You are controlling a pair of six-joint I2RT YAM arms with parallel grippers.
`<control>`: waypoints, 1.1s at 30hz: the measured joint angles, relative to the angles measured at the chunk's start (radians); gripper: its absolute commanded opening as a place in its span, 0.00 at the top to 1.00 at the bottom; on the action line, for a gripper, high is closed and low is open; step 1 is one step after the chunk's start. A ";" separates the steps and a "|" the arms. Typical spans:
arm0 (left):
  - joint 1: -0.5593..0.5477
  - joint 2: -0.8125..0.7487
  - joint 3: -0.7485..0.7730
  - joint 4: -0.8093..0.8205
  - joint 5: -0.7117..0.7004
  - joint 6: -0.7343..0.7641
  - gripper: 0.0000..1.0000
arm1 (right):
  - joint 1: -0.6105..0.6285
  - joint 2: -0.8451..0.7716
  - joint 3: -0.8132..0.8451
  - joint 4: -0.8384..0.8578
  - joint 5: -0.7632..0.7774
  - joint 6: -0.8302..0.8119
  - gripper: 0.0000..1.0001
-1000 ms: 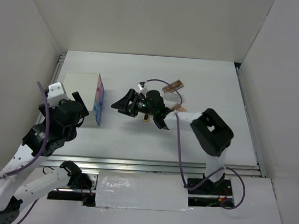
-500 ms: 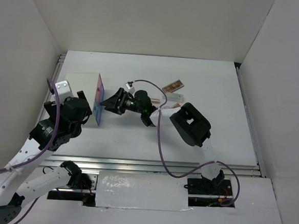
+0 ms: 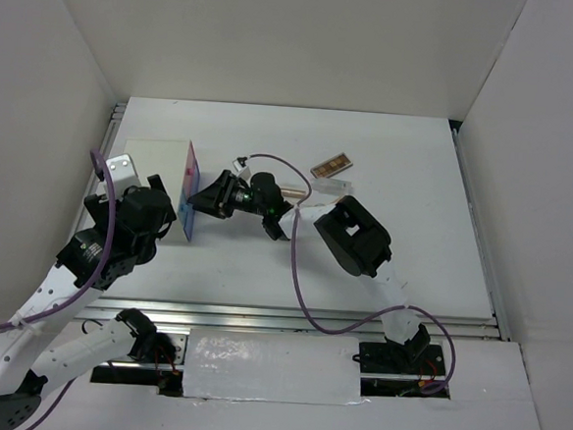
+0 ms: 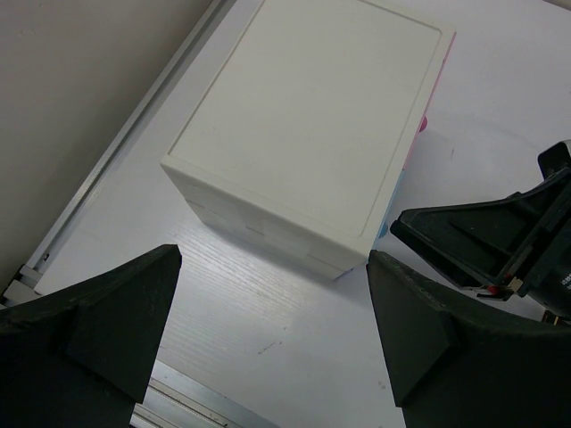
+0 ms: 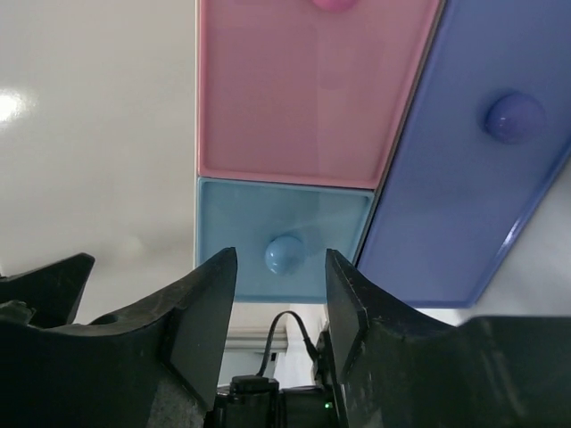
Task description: Organize the makeup
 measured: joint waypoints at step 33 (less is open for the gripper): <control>0.000 0.000 0.000 0.000 0.010 0.000 0.01 | 0.024 0.058 0.029 0.069 -0.035 0.049 0.81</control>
